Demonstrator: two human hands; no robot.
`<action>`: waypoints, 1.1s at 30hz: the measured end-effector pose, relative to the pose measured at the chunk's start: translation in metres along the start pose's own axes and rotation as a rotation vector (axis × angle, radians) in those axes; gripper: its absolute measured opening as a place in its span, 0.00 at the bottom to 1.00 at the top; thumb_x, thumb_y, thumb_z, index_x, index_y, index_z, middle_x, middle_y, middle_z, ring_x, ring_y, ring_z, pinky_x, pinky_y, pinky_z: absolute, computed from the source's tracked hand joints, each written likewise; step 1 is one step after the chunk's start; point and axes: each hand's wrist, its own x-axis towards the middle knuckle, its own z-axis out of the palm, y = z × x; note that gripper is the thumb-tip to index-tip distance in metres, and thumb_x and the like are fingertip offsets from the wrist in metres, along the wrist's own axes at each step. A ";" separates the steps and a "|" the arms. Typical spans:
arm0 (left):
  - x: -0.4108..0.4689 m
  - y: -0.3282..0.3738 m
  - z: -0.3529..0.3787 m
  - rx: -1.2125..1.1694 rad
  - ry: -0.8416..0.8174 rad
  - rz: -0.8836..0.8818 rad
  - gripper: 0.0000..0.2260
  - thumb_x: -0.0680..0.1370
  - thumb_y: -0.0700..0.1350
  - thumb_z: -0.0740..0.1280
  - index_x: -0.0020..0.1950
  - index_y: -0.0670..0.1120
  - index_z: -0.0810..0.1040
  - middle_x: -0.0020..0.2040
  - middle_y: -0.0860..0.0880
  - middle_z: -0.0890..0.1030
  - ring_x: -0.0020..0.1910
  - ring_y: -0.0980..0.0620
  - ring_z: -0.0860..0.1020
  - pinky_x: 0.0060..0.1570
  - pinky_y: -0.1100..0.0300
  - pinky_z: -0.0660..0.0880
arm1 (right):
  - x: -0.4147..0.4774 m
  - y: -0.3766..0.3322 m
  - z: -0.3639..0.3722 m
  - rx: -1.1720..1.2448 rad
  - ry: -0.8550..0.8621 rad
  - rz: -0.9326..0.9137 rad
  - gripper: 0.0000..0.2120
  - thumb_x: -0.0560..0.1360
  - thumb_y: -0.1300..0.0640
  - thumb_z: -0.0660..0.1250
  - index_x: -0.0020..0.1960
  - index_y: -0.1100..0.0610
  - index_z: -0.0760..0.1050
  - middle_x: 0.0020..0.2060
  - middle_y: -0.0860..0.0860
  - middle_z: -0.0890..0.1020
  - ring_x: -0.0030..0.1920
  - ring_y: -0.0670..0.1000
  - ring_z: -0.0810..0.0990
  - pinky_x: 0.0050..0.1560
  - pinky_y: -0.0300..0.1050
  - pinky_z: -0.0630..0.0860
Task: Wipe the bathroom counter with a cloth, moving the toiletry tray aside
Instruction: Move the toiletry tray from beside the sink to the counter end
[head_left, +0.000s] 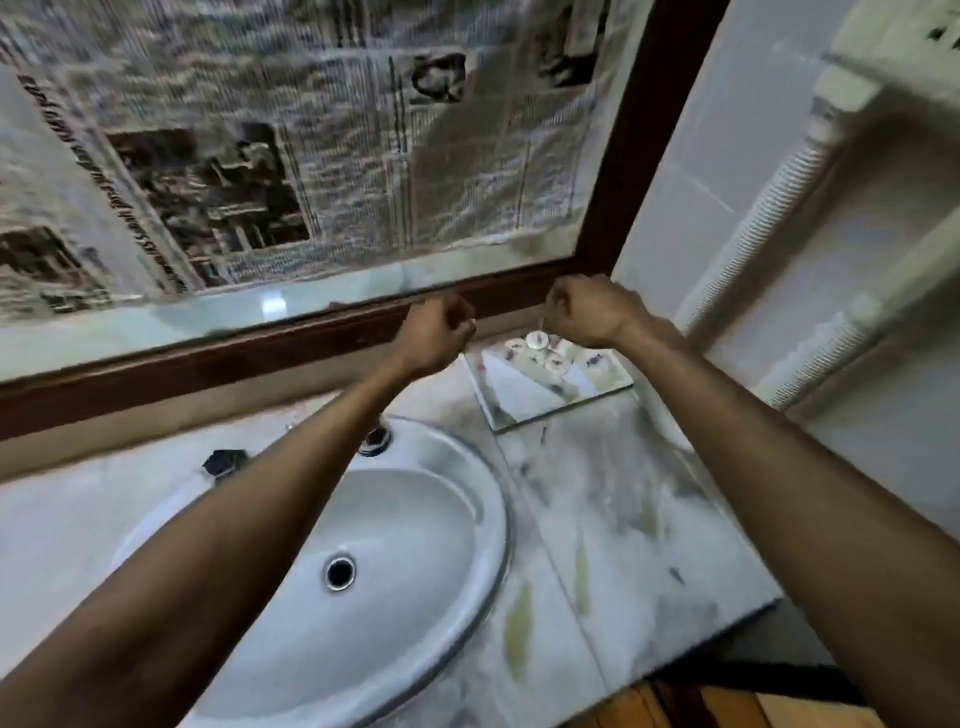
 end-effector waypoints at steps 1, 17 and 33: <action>0.004 -0.009 0.015 -0.050 -0.025 -0.053 0.08 0.78 0.44 0.68 0.54 0.44 0.83 0.45 0.45 0.85 0.46 0.45 0.84 0.49 0.53 0.79 | 0.001 0.007 0.012 0.016 -0.040 0.033 0.15 0.74 0.45 0.68 0.58 0.50 0.76 0.57 0.53 0.81 0.57 0.59 0.79 0.52 0.49 0.72; 0.036 -0.081 0.185 -0.164 -0.019 -0.642 0.30 0.77 0.47 0.71 0.75 0.39 0.63 0.60 0.36 0.81 0.65 0.37 0.76 0.60 0.53 0.71 | 0.062 0.145 0.174 0.297 -0.105 0.092 0.26 0.77 0.51 0.68 0.71 0.57 0.66 0.67 0.57 0.74 0.67 0.60 0.72 0.65 0.53 0.71; 0.036 -0.098 0.163 -0.141 -0.006 -0.716 0.37 0.72 0.39 0.72 0.79 0.45 0.62 0.58 0.41 0.83 0.60 0.39 0.79 0.59 0.50 0.75 | 0.150 0.173 0.205 0.481 -0.023 0.352 0.40 0.69 0.48 0.77 0.72 0.66 0.65 0.64 0.68 0.74 0.65 0.65 0.74 0.66 0.55 0.70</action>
